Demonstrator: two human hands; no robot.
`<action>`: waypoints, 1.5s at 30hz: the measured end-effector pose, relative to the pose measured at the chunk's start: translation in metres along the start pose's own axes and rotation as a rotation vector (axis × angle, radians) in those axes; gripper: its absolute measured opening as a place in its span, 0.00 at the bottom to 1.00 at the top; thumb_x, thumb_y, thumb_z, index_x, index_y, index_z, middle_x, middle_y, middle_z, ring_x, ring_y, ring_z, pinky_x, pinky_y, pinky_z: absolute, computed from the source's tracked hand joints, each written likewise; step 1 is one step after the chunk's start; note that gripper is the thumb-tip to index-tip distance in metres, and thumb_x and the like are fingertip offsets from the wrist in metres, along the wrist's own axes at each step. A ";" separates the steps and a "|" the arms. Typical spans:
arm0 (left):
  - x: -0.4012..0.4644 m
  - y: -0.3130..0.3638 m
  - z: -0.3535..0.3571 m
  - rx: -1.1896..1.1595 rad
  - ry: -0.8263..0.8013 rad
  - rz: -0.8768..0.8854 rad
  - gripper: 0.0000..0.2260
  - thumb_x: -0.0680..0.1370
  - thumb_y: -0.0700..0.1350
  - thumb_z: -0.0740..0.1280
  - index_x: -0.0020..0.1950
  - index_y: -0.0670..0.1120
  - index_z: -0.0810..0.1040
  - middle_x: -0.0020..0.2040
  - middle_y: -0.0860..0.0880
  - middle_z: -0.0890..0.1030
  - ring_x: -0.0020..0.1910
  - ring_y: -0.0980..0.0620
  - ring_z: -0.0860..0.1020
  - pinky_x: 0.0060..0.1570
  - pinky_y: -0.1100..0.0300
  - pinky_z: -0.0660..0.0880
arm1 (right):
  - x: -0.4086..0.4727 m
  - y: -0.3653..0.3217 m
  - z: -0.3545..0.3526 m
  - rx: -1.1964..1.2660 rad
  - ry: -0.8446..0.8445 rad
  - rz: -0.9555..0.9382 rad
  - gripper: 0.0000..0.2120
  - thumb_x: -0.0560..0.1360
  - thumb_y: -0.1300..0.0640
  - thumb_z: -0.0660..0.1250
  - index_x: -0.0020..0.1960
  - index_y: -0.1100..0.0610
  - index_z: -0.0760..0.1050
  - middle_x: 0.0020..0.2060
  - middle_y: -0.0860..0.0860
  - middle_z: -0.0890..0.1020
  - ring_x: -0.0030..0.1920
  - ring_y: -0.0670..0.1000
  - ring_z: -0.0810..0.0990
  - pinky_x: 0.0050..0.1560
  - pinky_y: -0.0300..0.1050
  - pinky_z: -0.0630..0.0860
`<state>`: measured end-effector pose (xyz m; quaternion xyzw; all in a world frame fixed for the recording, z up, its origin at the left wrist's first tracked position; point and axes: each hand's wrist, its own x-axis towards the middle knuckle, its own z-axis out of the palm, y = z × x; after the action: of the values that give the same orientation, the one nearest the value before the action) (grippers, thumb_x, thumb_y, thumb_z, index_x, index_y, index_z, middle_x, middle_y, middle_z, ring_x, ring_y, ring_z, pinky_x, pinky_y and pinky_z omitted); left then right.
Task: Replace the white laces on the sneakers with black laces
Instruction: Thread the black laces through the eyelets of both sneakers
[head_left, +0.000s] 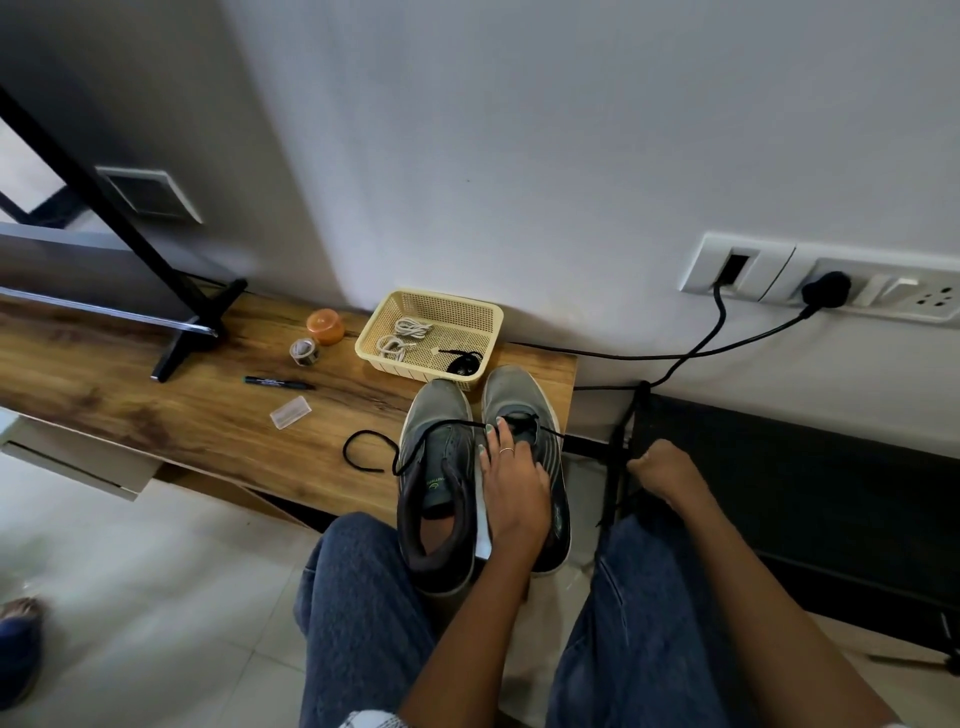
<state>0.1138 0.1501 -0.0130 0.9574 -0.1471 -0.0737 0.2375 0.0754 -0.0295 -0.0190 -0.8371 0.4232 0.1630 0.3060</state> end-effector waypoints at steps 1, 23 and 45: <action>0.000 0.000 0.000 0.008 -0.003 0.003 0.15 0.83 0.44 0.56 0.68 0.42 0.69 0.79 0.42 0.50 0.78 0.46 0.47 0.75 0.55 0.42 | -0.001 -0.002 -0.001 -0.034 -0.001 0.011 0.11 0.77 0.53 0.64 0.42 0.59 0.68 0.43 0.57 0.75 0.48 0.58 0.77 0.45 0.48 0.72; 0.003 -0.013 0.007 -0.131 -0.029 0.042 0.18 0.79 0.45 0.62 0.67 0.40 0.72 0.77 0.44 0.60 0.77 0.44 0.55 0.73 0.52 0.56 | -0.010 -0.083 0.042 0.033 0.220 -0.534 0.05 0.75 0.59 0.66 0.46 0.55 0.81 0.44 0.51 0.83 0.46 0.51 0.80 0.47 0.48 0.77; 0.002 -0.015 0.012 -0.195 -0.010 0.039 0.12 0.79 0.44 0.62 0.61 0.41 0.74 0.78 0.47 0.60 0.77 0.45 0.55 0.73 0.52 0.58 | 0.010 -0.099 0.021 0.631 -0.511 0.168 0.08 0.76 0.61 0.59 0.39 0.59 0.72 0.38 0.54 0.75 0.39 0.51 0.73 0.38 0.40 0.71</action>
<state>0.1165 0.1569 -0.0302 0.9264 -0.1589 -0.0877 0.3300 0.1608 0.0227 -0.0034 -0.5975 0.4295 0.2522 0.6284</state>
